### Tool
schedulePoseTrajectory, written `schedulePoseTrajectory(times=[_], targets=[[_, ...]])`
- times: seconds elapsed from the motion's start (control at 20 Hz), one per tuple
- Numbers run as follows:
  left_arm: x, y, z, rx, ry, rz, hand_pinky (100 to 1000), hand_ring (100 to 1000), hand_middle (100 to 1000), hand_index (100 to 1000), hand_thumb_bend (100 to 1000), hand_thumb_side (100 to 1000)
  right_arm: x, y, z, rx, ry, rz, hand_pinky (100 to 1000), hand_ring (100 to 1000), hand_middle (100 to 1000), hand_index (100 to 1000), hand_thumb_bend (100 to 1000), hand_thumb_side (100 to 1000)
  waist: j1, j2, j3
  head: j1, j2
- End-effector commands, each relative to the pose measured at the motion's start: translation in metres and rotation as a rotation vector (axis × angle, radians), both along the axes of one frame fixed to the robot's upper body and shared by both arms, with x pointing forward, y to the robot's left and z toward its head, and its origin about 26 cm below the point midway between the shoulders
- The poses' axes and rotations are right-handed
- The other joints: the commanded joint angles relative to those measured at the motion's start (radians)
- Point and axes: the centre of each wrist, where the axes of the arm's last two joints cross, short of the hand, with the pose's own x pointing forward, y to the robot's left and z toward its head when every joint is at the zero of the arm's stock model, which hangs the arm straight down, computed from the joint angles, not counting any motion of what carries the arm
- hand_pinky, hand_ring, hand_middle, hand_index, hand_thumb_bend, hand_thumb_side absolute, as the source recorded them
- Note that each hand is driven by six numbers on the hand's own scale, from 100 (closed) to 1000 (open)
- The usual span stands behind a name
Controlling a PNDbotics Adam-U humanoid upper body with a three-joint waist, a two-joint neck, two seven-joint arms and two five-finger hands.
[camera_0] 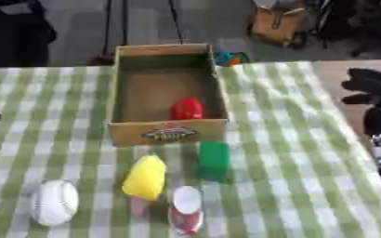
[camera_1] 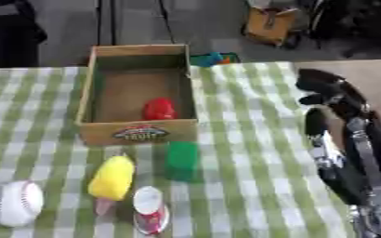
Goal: Pick up objects on the table and place them in the box.
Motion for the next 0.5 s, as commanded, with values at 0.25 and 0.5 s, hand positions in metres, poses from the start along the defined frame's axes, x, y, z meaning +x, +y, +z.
schedulePoseTrajectory(times=[0.25, 0.5], targets=[[-0.002, -0.002, 0.007, 0.01, -0.024, -0.01, 540, 522, 563, 627, 143, 934, 0.0, 0.005, 0.02, -0.15, 0.055, -0.041, 670, 757, 784, 906, 411, 938, -0.007, -0.023, 0.002, -0.007, 0.014], [-0.002, -0.002, 0.005, 0.015, -0.015, -0.013, 540, 522, 564, 627, 145, 936, 0.004, 0.013, 0.049, -0.354, 0.112, -0.045, 722, 785, 794, 922, 466, 917, -0.017, -0.033, 0.004, -0.02, 0.026]])
